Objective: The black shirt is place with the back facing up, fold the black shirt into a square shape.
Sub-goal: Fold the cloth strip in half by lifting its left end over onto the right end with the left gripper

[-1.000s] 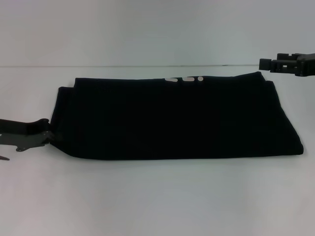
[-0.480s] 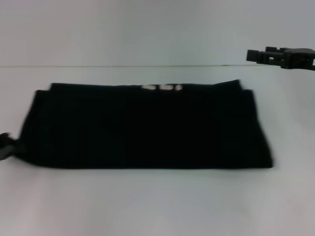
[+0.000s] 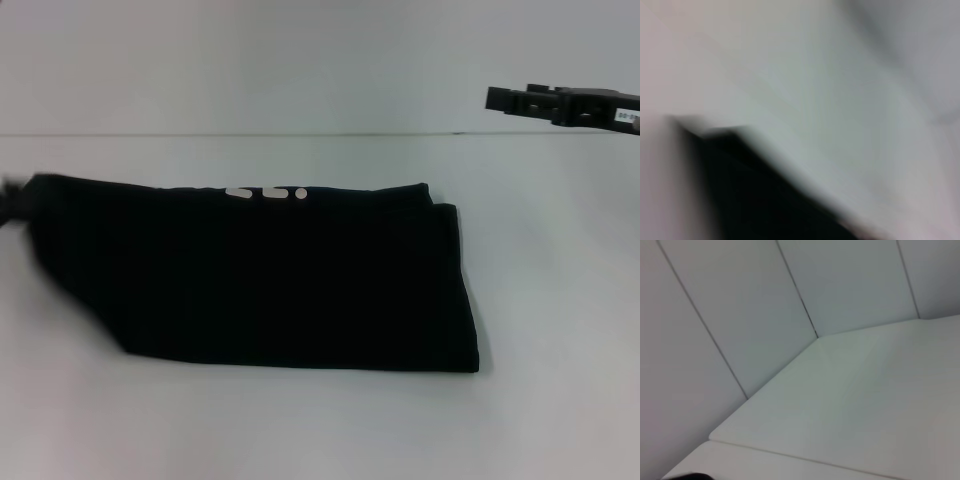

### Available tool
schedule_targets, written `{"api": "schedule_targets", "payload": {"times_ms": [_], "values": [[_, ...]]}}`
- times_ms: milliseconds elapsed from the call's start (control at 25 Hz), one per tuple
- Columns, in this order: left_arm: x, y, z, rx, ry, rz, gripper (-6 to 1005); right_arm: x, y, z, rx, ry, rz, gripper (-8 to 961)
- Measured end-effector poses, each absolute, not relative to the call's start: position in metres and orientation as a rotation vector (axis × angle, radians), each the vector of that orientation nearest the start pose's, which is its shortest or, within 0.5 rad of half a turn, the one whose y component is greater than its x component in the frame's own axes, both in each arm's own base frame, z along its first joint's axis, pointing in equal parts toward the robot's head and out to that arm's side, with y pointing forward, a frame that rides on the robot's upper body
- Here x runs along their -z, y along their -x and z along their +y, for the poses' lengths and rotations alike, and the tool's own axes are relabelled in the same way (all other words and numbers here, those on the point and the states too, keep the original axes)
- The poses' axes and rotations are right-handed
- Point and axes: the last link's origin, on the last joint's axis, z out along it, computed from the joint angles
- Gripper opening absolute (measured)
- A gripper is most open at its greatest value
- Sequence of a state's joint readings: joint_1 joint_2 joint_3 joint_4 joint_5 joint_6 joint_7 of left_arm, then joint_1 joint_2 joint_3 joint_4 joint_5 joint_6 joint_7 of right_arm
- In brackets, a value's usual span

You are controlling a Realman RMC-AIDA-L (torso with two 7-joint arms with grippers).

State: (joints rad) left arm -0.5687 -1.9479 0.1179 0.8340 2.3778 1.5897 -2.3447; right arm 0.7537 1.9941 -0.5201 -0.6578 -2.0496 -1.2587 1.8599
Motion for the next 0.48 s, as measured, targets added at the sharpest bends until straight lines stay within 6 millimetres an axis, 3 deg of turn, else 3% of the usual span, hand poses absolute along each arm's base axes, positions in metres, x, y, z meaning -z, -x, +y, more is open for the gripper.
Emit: {"api": "schedule_targets", "payload": {"times_ms": [120, 200, 240, 280, 400, 480], "values": [[-0.108, 0.277, 0.364, 1.053, 2.117, -1.684, 41, -0.075, -0.244, 0.429, -0.761, 2.249, 1.048, 914], [-0.072, 0.234, 0.376, 1.151, 2.305, -1.634, 41, -0.086, -0.257, 0.423, -0.778, 2.207, 1.058, 914], [-0.072, 0.234, 0.376, 1.151, 2.305, -1.634, 41, -0.091, -0.262, 0.42, -0.788, 2.193, 1.061, 913], [-0.037, 0.203, 0.379, 1.171, 2.438, -1.593, 41, -0.098, -0.269, 0.416, -0.796, 2.173, 1.063, 913], [0.007, 0.179, 0.378, 1.171, 2.521, -1.574, 41, -0.112, -0.286, 0.403, -0.806, 2.147, 1.066, 912], [0.041, 0.174, 0.374, 1.141, 2.522, -1.608, 41, -0.117, -0.294, 0.397, -0.801, 2.14, 1.066, 911]]}}
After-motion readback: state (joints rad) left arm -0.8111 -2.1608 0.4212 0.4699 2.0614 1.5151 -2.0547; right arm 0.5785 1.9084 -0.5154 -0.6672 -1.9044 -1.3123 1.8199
